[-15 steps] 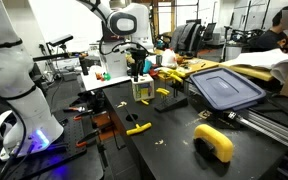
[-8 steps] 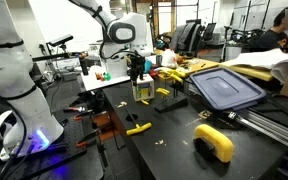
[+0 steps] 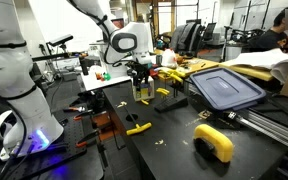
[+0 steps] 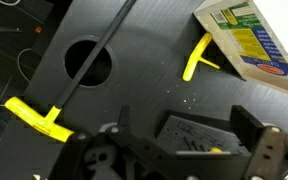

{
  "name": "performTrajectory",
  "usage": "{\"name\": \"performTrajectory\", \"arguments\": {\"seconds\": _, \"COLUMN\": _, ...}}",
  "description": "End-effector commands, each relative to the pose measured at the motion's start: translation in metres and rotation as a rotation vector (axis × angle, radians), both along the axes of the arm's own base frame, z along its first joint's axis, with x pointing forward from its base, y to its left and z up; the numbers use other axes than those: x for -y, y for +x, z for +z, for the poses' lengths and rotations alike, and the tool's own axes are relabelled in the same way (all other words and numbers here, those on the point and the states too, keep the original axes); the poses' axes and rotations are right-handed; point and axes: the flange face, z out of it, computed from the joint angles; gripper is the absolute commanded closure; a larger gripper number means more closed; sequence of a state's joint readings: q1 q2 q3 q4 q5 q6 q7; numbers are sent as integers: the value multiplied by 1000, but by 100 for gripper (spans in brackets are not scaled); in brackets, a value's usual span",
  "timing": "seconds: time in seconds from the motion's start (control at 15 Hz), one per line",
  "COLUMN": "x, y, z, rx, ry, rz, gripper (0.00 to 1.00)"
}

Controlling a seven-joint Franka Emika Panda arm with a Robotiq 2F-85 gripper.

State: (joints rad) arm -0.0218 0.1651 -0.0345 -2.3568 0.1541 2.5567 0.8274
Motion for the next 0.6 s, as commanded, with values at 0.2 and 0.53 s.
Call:
{"name": "performTrajectory", "arguments": {"seconds": 0.2, "x": -16, "y": 5, "z": -29, "rx": 34, "ry": -9, "rz": -102, "gripper": 0}}
{"name": "performTrajectory", "arguments": {"seconds": 0.53, "x": -36, "y": 7, "z": -60, "rx": 12, "ry": -40, "rz": -96, "gripper": 0}}
